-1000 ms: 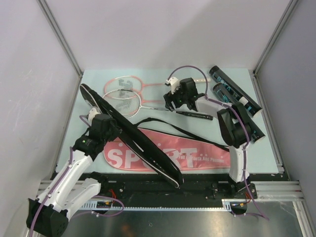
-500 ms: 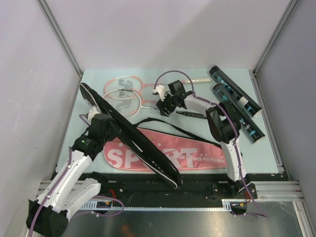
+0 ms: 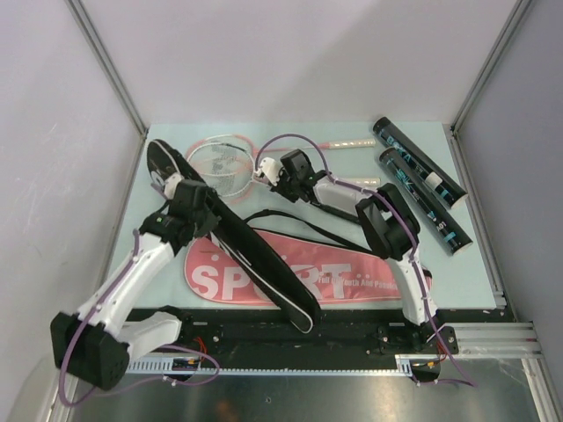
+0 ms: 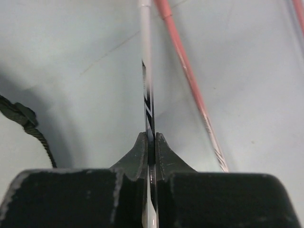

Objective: Pack up the badminton gear
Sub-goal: Pick up the racket from the center of the board.

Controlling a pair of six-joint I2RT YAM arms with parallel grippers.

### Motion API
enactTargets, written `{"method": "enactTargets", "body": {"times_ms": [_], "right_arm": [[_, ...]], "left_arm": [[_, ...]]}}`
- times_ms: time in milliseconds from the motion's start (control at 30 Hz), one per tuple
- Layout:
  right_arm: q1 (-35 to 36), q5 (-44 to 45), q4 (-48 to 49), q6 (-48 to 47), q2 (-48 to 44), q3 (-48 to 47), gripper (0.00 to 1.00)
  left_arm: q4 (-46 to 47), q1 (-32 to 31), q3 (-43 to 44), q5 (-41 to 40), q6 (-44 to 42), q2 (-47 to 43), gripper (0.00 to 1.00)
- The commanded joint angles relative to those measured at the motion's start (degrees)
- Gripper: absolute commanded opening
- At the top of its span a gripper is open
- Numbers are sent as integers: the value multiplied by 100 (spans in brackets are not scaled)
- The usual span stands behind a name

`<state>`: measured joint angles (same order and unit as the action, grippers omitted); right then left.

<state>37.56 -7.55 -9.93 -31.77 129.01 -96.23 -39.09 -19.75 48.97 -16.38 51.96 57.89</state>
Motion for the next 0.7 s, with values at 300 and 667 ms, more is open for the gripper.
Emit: {"method": "enactTargets", "body": {"times_ms": [300,667], "right_arm": [[339,2715,-1615,213,-3003,814,0],[2043,3953,-3039,865,-4903,2002,0]], "left_arm": [[-195,59,1509,-181,-318,1698,0],[-248,111,2204,-322,-433,2499,0]]}}
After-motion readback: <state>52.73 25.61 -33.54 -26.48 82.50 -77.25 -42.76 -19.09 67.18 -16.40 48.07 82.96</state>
